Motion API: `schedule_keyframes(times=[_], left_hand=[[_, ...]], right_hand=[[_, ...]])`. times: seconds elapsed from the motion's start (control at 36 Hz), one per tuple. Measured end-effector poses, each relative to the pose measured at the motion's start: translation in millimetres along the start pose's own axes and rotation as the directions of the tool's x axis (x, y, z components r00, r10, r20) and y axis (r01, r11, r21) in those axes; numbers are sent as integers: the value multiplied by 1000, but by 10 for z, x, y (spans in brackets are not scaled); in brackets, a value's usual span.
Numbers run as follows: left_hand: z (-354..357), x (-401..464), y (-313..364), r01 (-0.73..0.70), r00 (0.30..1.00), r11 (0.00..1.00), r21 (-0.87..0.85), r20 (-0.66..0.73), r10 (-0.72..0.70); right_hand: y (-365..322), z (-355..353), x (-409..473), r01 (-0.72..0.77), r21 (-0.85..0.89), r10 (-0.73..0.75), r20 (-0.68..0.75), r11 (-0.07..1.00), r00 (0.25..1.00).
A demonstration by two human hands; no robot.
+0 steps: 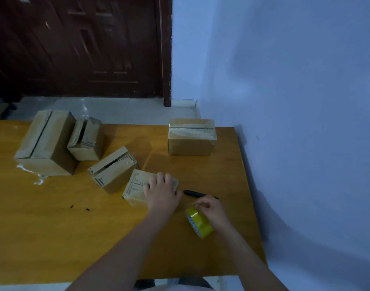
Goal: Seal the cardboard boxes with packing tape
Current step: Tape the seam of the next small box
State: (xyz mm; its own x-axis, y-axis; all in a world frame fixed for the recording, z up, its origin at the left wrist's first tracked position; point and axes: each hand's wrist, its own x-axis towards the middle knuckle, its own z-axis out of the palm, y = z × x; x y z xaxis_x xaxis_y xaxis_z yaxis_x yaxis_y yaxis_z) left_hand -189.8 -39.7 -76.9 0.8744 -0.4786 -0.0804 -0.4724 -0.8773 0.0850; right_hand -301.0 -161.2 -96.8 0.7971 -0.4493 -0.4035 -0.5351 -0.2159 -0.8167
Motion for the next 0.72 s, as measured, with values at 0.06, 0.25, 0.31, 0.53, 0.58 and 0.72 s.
schedule_keyframes(times=[0.06,0.25,0.31,0.53,0.58,0.72], left_hand=[[-26,57,47,13,998,999,-40,56,-10],[-150,202,18,-51,989,999,-8,140,51],[-183,215,-27,-87,985,996,7,152,85],[-577,54,-140,-545,806,741,-392,-5,591],[-624,43,-121,-517,767,676,-525,66,638],[-645,144,-218,-430,826,557,-711,-59,561]], right_hand=[[8,-6,-51,-9,-2,9,-21,1000,1000],[-48,-81,-165,-34,55,41,-116,998,992],[-122,-128,-196,-26,47,34,-183,999,983],[-704,-275,-286,42,36,-33,-226,998,973],[-852,-264,-289,51,23,-44,-221,998,974],[-1128,-169,-321,65,-80,-86,-295,995,952]])
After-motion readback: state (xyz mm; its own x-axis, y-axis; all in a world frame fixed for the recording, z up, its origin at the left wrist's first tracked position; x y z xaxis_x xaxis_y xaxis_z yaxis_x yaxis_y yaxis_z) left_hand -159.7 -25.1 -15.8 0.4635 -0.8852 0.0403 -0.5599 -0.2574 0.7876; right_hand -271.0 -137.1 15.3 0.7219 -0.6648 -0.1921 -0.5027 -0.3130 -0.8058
